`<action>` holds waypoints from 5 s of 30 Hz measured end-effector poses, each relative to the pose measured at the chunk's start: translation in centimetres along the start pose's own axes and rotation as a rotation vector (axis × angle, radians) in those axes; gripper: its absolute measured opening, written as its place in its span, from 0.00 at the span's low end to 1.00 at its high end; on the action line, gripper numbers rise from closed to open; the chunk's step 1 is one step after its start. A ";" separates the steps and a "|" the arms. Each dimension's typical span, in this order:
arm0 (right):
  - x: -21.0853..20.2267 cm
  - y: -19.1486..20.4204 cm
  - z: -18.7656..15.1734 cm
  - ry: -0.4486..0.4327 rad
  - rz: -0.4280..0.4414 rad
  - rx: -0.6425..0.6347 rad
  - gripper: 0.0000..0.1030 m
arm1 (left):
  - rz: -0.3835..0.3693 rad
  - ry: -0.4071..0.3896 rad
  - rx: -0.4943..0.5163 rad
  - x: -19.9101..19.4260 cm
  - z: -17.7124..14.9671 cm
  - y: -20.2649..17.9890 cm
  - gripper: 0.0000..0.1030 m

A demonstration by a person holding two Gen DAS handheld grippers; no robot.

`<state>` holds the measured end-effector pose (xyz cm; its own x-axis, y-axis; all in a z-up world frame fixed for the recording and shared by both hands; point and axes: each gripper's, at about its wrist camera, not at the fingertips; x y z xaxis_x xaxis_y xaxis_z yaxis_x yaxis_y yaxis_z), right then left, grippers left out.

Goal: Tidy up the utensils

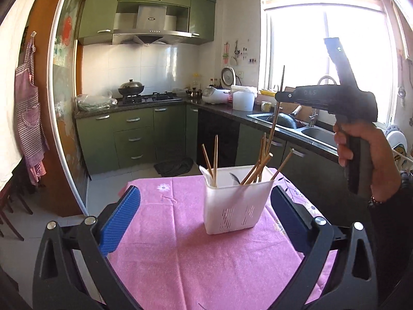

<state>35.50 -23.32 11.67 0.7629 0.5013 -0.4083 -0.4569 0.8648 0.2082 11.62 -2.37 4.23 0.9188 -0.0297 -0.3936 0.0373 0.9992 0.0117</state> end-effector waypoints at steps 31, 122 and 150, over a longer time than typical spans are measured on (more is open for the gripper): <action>-16.5 1.4 -22.9 -0.036 -0.082 0.013 0.72 | 0.045 0.090 -0.052 -4.1 -7.5 0.6 0.93; -27.0 7.6 -27.8 -0.164 -0.099 -0.087 0.95 | 0.085 0.072 -0.046 -13.7 -9.7 -0.7 0.93; -26.7 7.3 -28.2 -0.150 -0.105 -0.080 0.95 | 0.069 0.111 -0.076 -12.6 -9.8 0.2 0.93</action>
<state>-1.10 -31.13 -0.99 0.8651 0.4122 -0.2858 -0.4017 0.9106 0.0975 -3.76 -1.54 0.19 0.8688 0.0382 -0.4937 -0.0586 0.9979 -0.0259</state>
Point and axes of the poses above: each gripper's, at about its wrist camera, not at the fingertips, and x roughly the way its jaws point, y to its left, z to its top, and after that the axes turned 2 degrees about x, right-handed
